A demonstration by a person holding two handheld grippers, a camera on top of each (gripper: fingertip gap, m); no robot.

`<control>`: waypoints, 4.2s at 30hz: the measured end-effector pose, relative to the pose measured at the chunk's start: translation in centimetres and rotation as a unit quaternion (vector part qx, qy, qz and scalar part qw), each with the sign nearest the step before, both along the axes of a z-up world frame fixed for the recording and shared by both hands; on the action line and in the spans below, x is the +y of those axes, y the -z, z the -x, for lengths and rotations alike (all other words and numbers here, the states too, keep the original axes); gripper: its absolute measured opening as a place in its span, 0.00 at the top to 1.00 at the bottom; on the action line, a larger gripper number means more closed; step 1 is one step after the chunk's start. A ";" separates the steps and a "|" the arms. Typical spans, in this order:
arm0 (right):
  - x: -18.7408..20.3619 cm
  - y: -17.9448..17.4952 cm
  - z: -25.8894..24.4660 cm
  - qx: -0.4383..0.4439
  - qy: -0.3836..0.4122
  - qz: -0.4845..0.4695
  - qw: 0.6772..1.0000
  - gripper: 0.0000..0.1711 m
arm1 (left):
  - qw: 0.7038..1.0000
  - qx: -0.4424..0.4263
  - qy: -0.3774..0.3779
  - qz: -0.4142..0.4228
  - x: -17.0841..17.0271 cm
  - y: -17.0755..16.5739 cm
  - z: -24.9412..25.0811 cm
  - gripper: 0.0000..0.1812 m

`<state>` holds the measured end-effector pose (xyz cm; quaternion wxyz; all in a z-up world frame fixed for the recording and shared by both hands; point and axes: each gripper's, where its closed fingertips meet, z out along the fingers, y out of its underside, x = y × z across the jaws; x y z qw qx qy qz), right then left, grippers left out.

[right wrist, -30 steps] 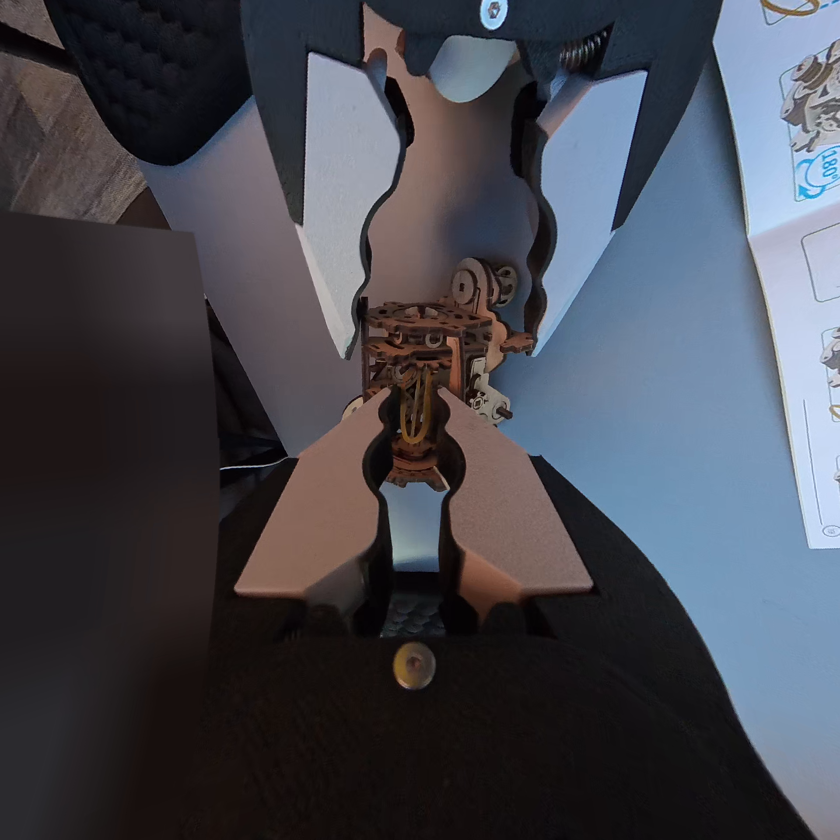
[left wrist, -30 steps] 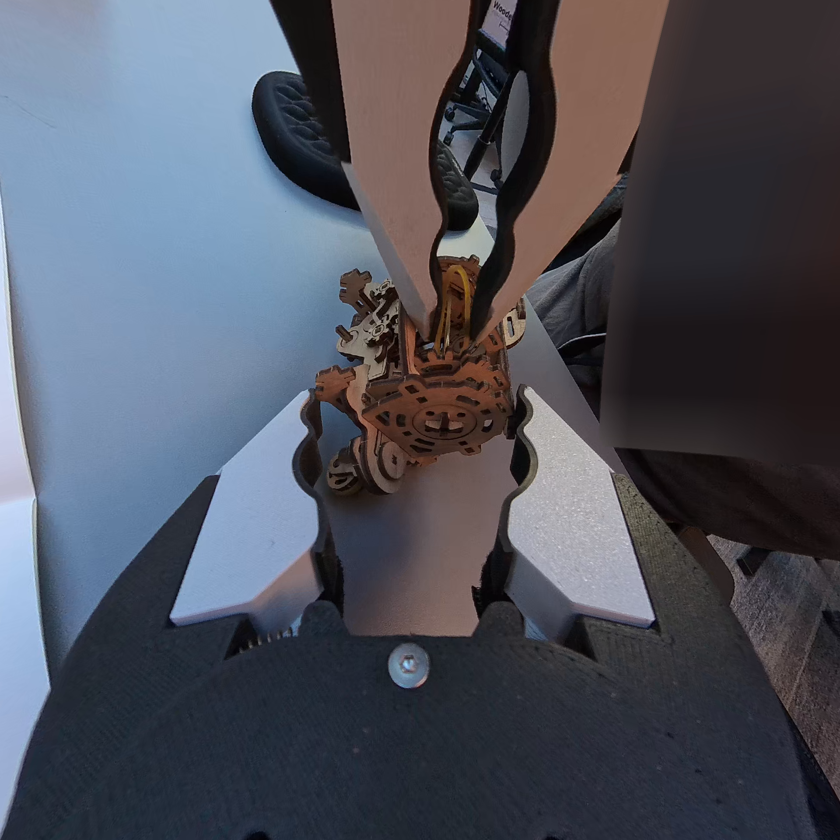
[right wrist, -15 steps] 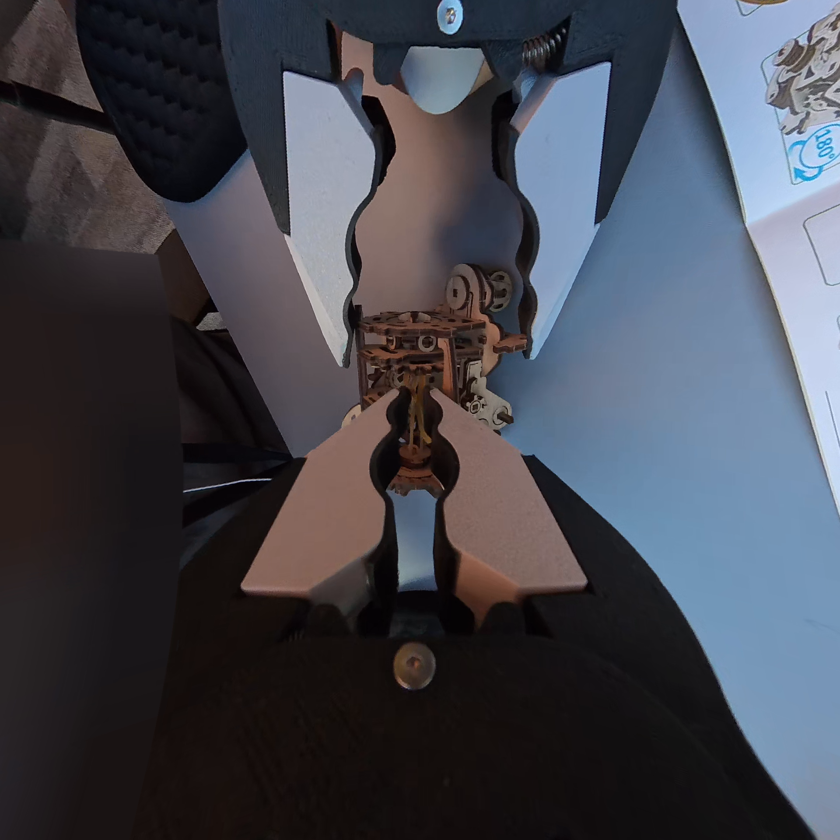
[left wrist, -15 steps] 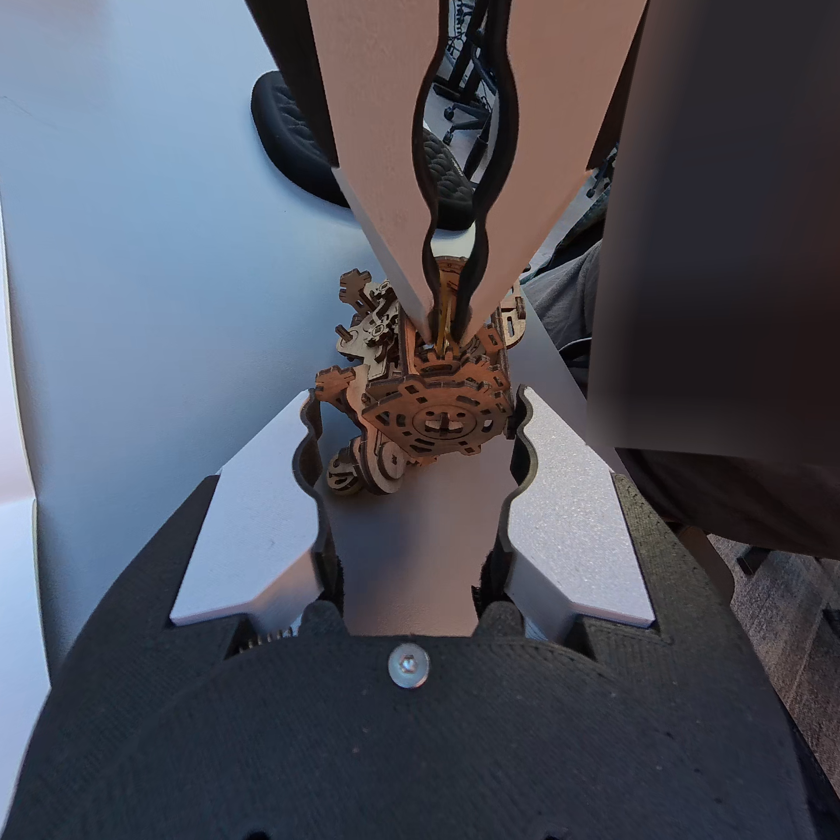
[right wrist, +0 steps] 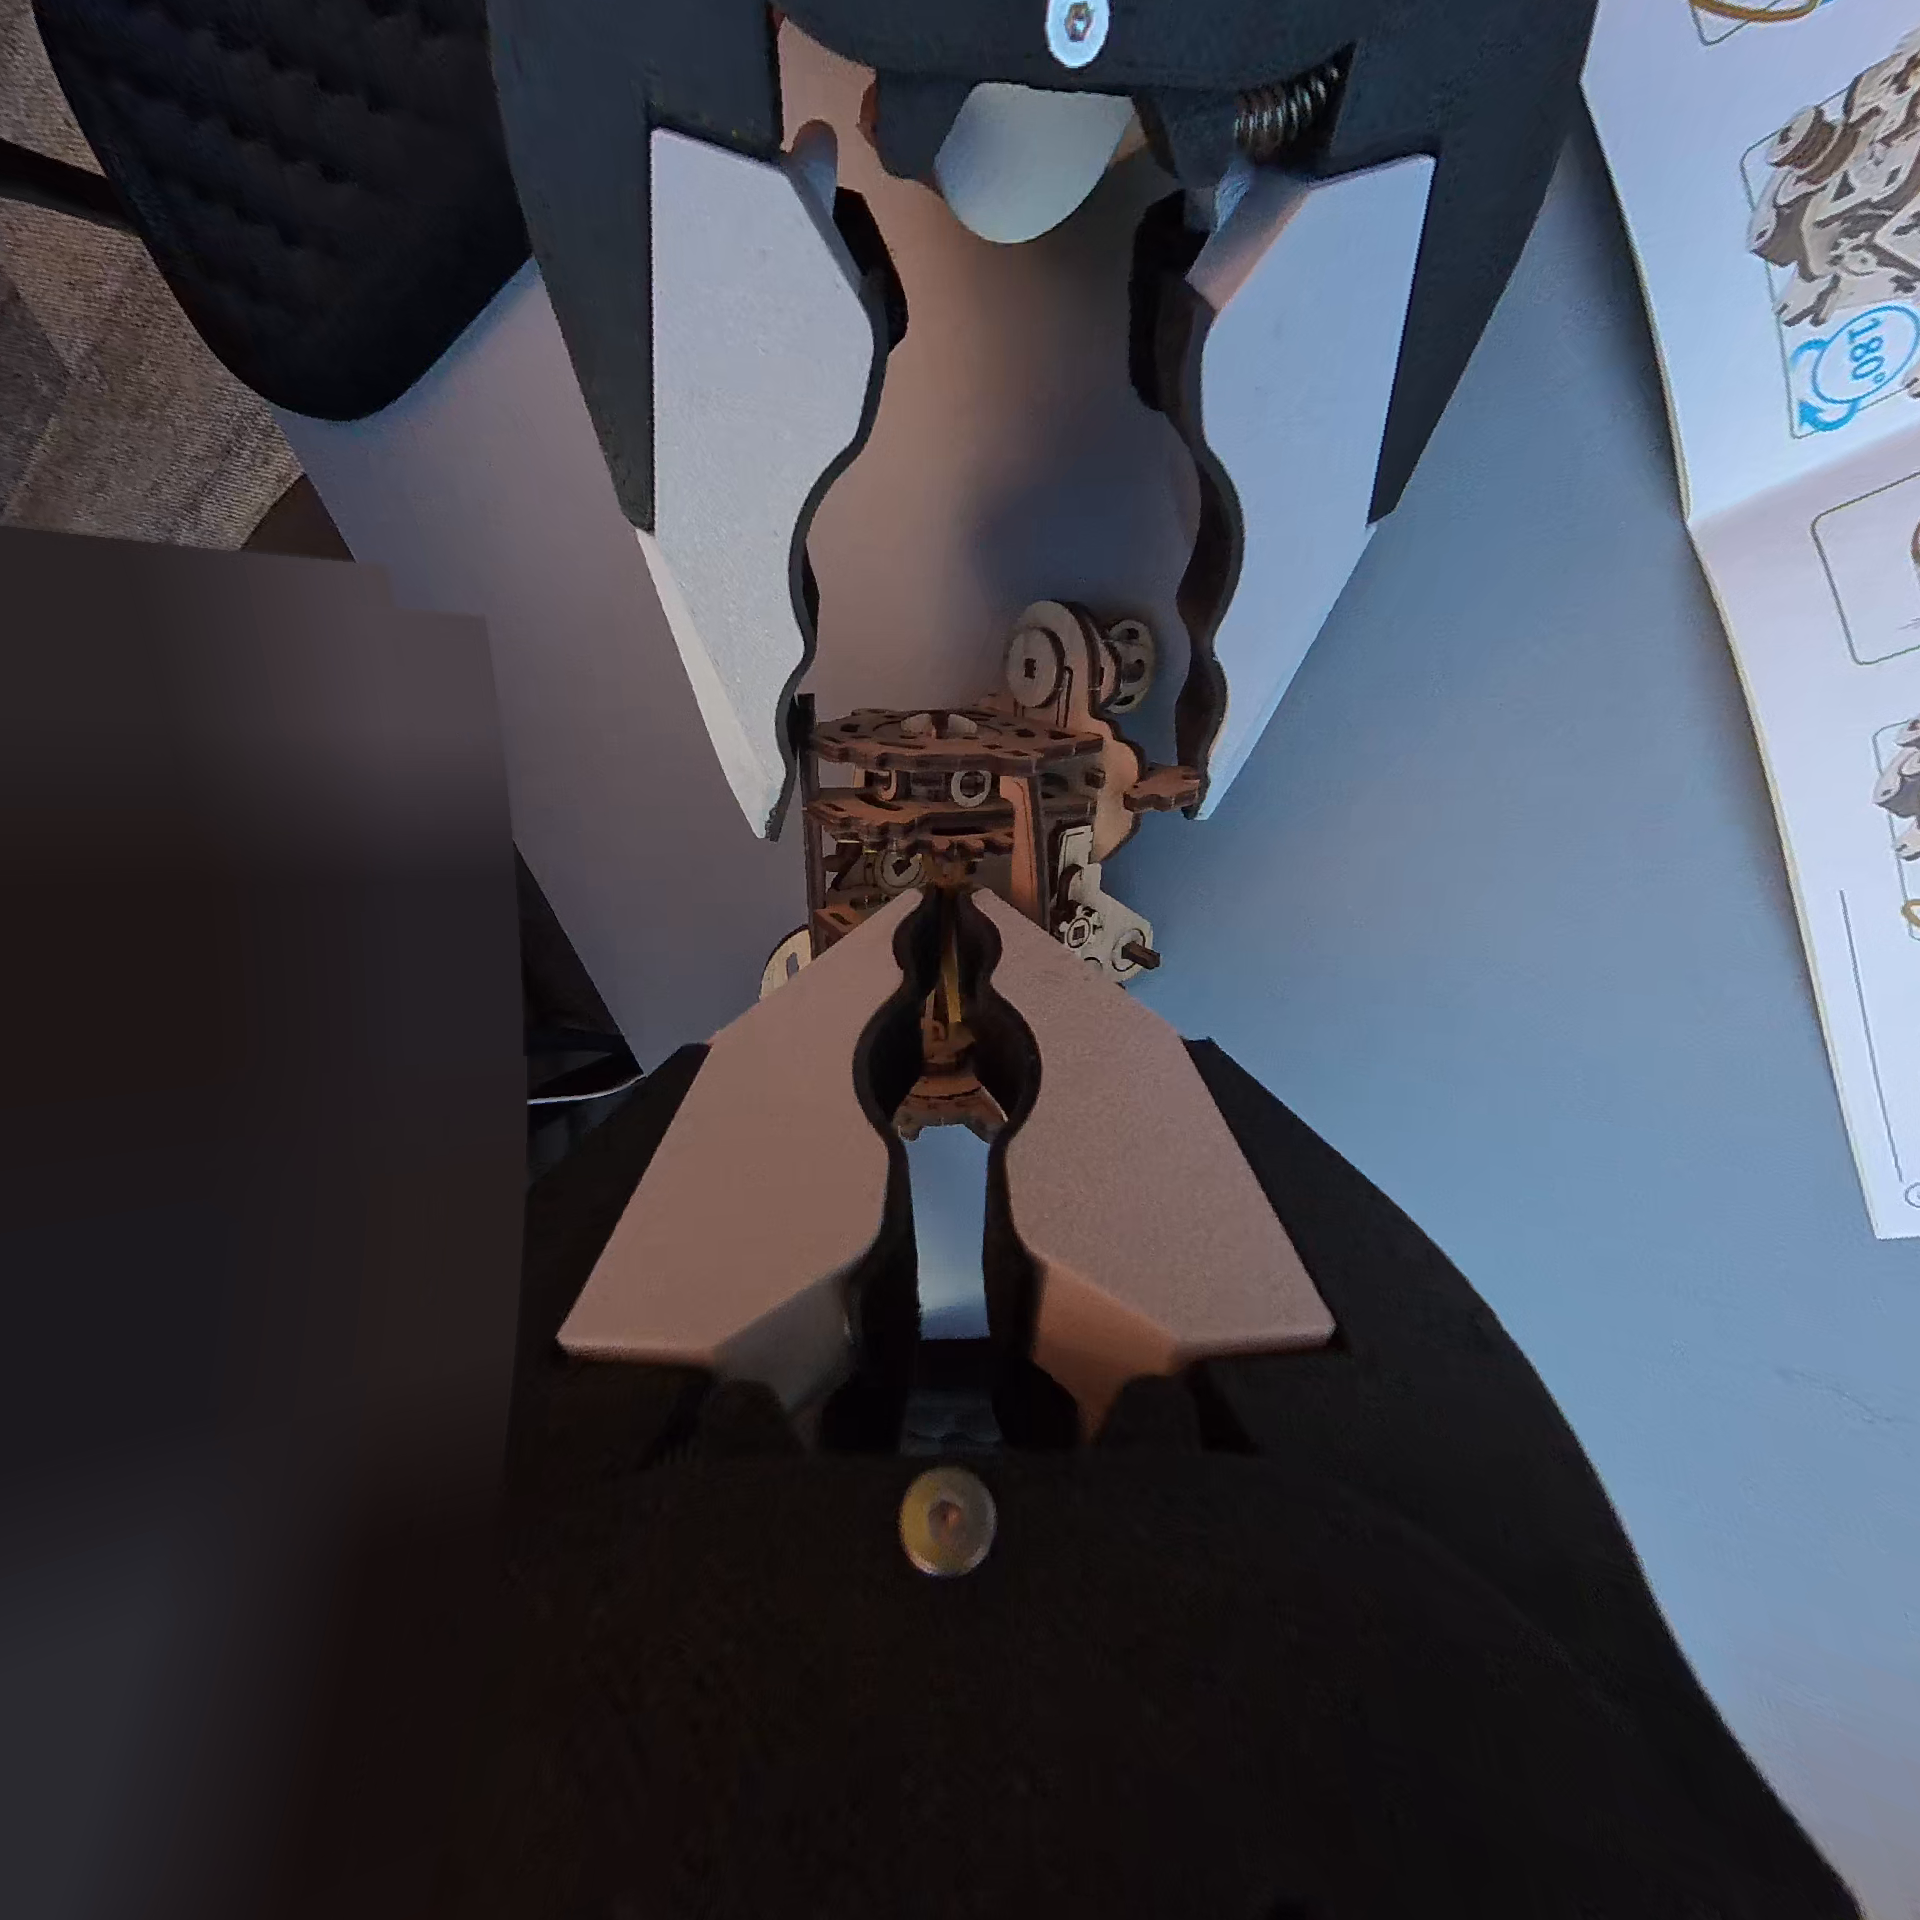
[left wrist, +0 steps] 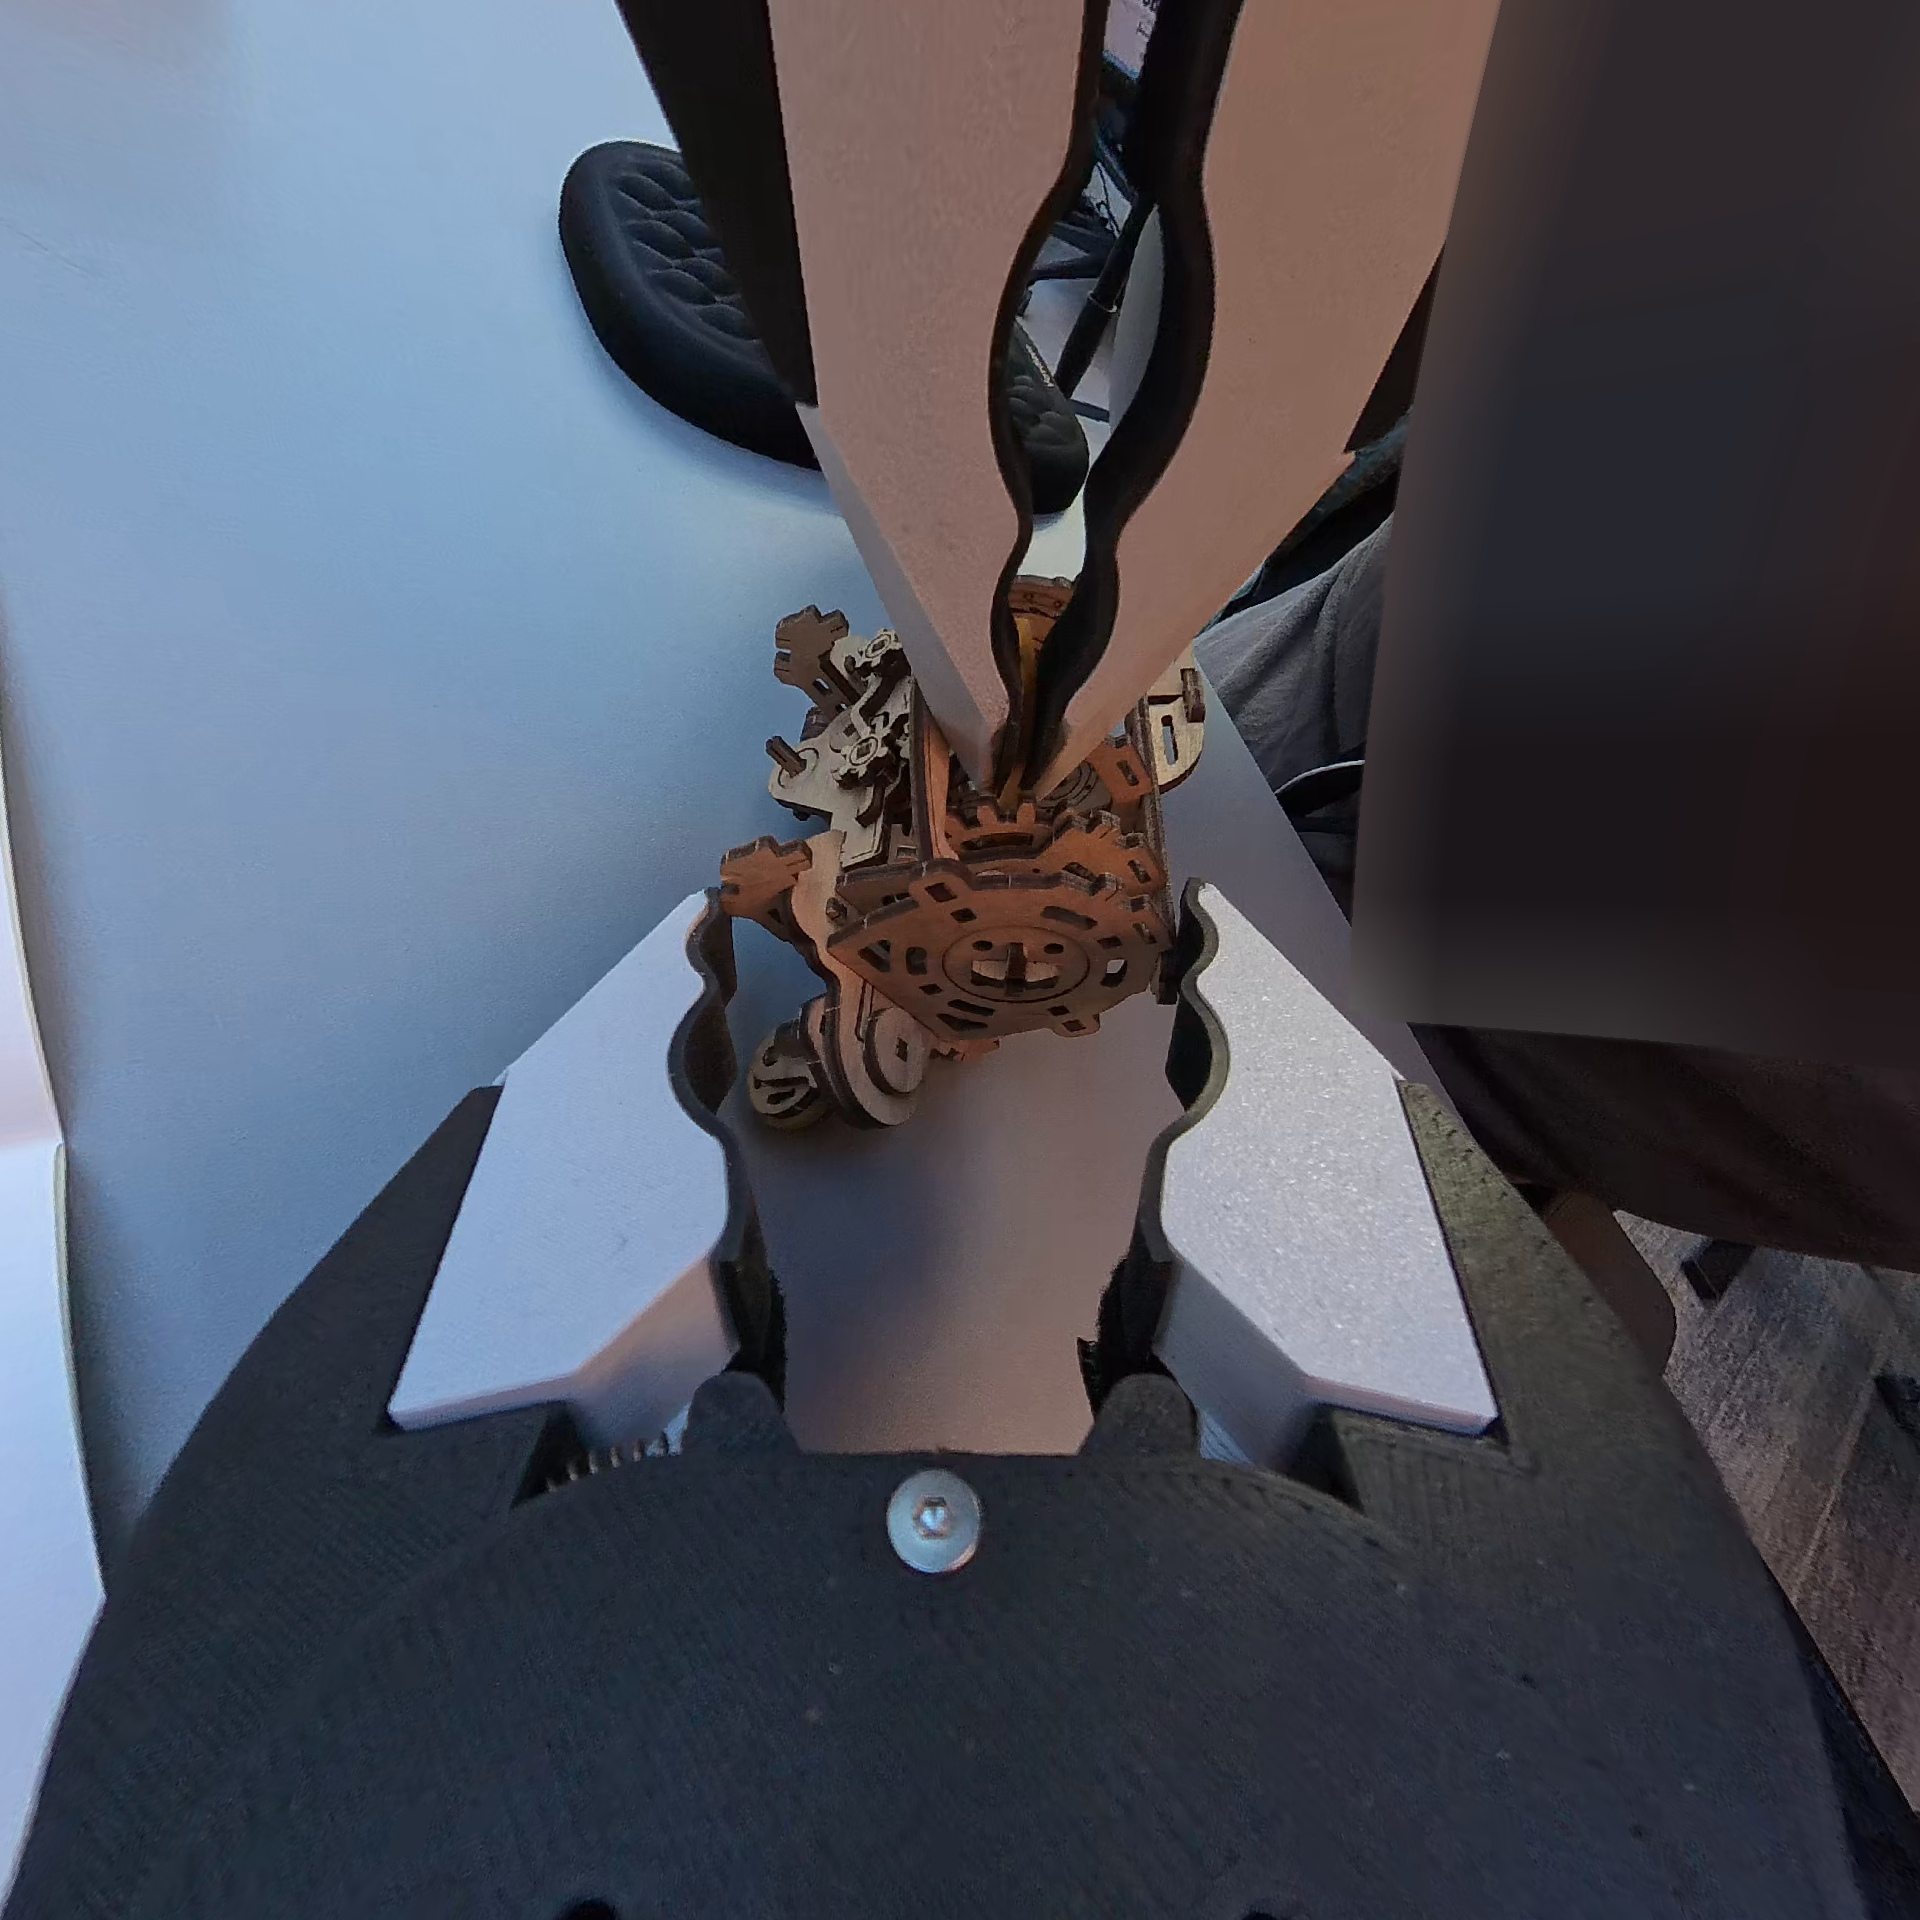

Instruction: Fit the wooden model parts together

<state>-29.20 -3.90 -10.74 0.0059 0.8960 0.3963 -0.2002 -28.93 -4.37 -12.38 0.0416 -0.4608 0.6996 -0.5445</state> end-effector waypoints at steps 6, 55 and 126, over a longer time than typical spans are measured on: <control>0.0 0.3 0.1 -0.027 -0.005 -0.006 1.000 1.00 | 1.000 0.001 0.000 0.000 0.0 0.0 0.0 0.54; 0.0 -1.5 0.0 0.078 0.096 0.094 0.988 1.00 | 1.000 -0.003 -0.007 0.019 0.2 -0.4 0.2 0.52; 5.0 -3.8 -3.6 0.039 -0.058 -0.539 0.839 0.95 | 0.952 0.029 -0.237 0.190 3.7 -6.7 -4.4 1.00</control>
